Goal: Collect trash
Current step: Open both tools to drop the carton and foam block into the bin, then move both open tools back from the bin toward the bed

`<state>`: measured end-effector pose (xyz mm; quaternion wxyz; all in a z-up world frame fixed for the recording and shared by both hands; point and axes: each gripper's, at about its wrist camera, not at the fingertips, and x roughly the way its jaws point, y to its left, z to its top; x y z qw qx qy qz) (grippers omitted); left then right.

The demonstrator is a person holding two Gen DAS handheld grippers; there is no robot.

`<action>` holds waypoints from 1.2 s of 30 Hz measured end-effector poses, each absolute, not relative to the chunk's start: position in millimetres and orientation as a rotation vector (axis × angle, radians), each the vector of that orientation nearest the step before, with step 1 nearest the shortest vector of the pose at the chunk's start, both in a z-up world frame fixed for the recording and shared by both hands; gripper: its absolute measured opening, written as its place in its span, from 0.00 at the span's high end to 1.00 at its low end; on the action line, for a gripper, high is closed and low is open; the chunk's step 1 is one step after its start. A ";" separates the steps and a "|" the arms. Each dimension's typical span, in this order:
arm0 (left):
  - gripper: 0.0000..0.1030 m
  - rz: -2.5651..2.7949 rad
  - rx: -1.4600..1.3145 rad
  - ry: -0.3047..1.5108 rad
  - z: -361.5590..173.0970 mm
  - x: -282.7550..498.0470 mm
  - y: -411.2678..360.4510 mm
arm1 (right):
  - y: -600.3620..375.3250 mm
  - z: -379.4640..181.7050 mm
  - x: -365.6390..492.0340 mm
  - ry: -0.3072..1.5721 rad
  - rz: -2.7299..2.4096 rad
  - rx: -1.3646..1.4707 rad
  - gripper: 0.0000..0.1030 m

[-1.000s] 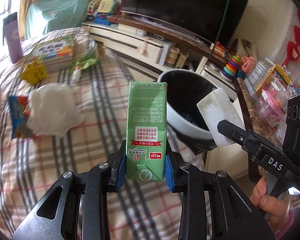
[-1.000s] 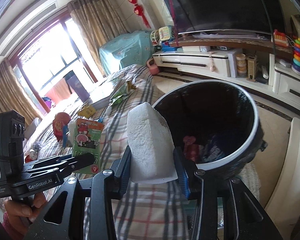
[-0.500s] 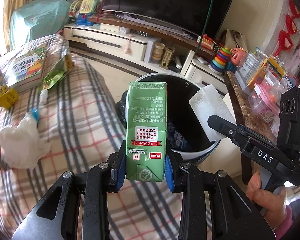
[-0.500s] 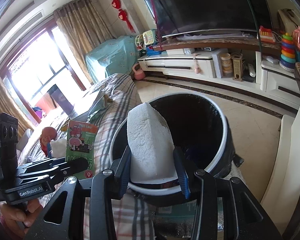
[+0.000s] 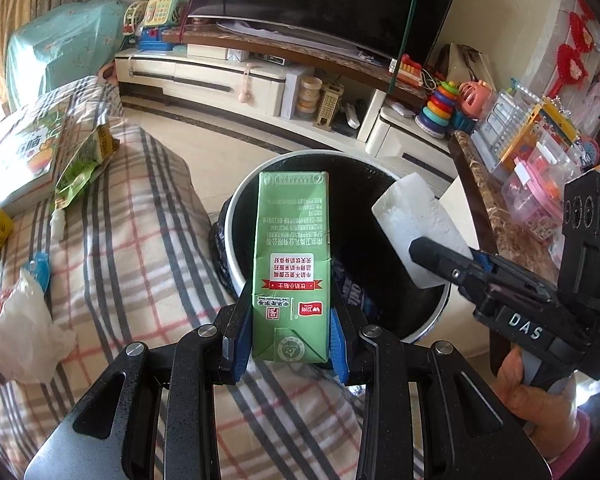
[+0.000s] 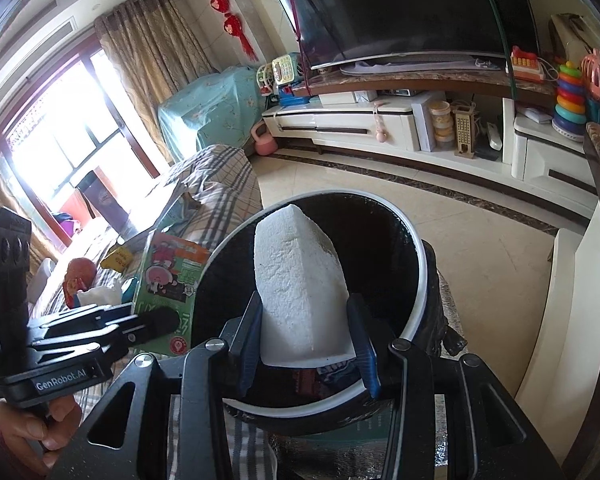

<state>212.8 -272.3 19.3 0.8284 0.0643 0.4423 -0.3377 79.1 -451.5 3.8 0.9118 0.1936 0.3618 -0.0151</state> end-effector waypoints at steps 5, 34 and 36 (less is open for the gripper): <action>0.71 -0.714 0.151 0.939 20.0 218.8 -279.0 | -453.2 3.8 85.2 0.753 -0.027 0.388 0.60; 0.42 -0.616 0.042 0.935 13.3 198.1 -213.0 | -428.6 19.5 78.0 0.711 0.023 0.391 0.33; 0.40 -0.596 0.020 0.935 10.8 193.0 -198.0 | -422.1 22.1 76.6 0.701 0.033 0.385 0.24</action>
